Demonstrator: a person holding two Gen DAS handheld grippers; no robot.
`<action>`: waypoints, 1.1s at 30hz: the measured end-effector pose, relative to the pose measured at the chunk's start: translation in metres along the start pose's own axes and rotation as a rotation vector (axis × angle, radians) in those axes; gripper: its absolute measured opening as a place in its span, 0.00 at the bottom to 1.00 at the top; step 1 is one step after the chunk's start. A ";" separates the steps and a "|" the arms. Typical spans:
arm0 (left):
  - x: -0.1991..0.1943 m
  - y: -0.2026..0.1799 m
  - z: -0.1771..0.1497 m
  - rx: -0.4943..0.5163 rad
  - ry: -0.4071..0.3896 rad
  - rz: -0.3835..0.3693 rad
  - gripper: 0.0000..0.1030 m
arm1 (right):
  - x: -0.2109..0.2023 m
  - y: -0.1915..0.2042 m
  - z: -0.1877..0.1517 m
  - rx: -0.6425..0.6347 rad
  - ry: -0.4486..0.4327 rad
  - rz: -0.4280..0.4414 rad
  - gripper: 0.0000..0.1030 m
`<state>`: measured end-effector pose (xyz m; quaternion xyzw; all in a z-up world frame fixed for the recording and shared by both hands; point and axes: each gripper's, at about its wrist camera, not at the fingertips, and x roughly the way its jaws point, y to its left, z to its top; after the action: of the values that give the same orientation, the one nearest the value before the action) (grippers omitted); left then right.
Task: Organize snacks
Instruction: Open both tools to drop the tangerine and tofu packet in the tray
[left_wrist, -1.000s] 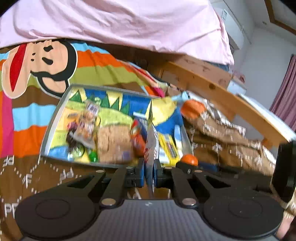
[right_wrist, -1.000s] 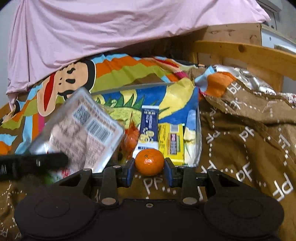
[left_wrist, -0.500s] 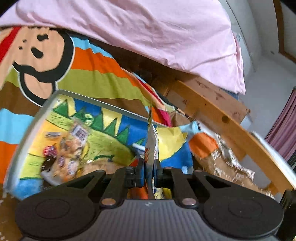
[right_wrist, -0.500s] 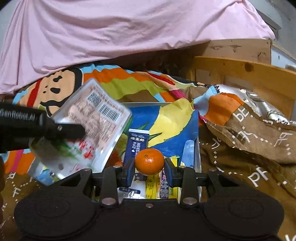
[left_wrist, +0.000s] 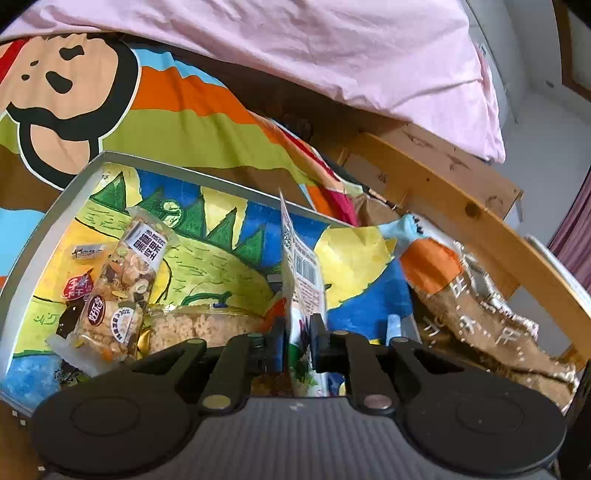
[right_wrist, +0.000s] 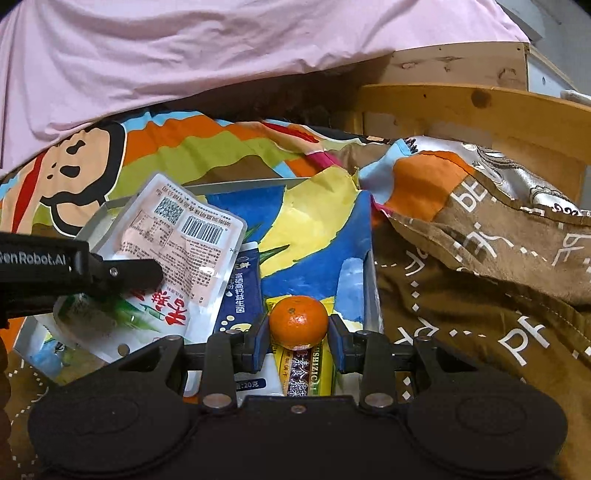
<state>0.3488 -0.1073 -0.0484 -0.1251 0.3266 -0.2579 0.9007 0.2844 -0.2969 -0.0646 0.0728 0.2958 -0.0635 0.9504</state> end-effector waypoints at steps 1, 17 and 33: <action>0.001 0.000 0.000 0.003 0.004 0.011 0.18 | 0.000 0.000 0.000 -0.002 0.000 -0.002 0.35; -0.010 -0.013 0.003 0.103 0.002 0.150 0.56 | -0.019 -0.009 0.005 0.034 -0.023 -0.001 0.49; -0.074 -0.028 0.000 0.116 -0.087 0.248 0.79 | -0.082 -0.021 0.015 0.074 -0.110 0.015 0.69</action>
<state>0.2896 -0.0900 0.0017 -0.0424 0.2845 -0.1574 0.9447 0.2223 -0.3138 -0.0076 0.1067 0.2399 -0.0713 0.9623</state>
